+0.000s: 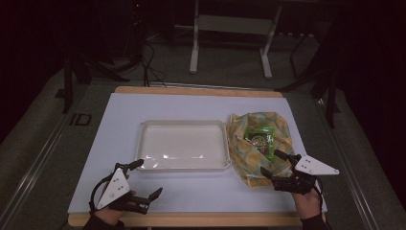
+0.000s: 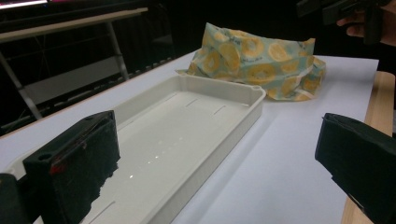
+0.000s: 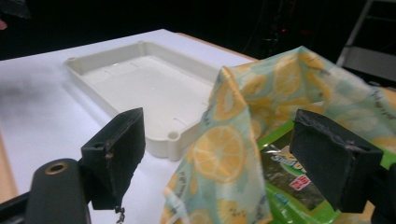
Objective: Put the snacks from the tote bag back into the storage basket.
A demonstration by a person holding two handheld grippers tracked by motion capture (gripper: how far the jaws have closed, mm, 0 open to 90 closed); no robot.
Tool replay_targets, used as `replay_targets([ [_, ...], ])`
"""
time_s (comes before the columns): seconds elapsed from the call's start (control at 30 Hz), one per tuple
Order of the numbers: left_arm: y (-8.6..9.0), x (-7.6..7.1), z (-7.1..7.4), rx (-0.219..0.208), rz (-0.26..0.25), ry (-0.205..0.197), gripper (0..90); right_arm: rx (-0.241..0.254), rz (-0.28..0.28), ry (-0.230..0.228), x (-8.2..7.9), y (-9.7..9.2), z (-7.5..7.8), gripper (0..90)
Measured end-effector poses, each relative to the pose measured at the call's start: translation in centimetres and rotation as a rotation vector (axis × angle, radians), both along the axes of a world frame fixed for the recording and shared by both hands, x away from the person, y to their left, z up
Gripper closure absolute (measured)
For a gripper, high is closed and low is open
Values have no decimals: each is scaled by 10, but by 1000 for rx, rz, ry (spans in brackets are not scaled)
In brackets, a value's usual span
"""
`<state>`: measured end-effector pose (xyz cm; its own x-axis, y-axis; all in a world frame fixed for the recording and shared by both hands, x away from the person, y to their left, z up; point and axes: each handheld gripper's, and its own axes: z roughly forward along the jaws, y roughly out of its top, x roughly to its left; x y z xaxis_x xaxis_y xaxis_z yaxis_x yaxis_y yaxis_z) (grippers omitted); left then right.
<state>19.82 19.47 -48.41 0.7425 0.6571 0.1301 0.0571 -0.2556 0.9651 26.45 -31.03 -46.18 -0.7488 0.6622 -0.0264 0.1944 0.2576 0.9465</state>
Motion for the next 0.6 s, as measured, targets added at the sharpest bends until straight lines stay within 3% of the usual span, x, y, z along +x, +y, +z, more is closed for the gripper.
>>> replay_targets([
  [0.2, 2, -2, 0, -4, -6, -3, 3, -21, 10, 40, -1, -2, -2, 181],
  [0.37, 1, -4, -2, 3, -17, 2, 4, -28, -21, 73, 0, -6, -1, 161],
  [0.6, -1, -4, -3, 14, -29, 10, 4, -26, -1, 44, -1, -10, 2, 144],
])
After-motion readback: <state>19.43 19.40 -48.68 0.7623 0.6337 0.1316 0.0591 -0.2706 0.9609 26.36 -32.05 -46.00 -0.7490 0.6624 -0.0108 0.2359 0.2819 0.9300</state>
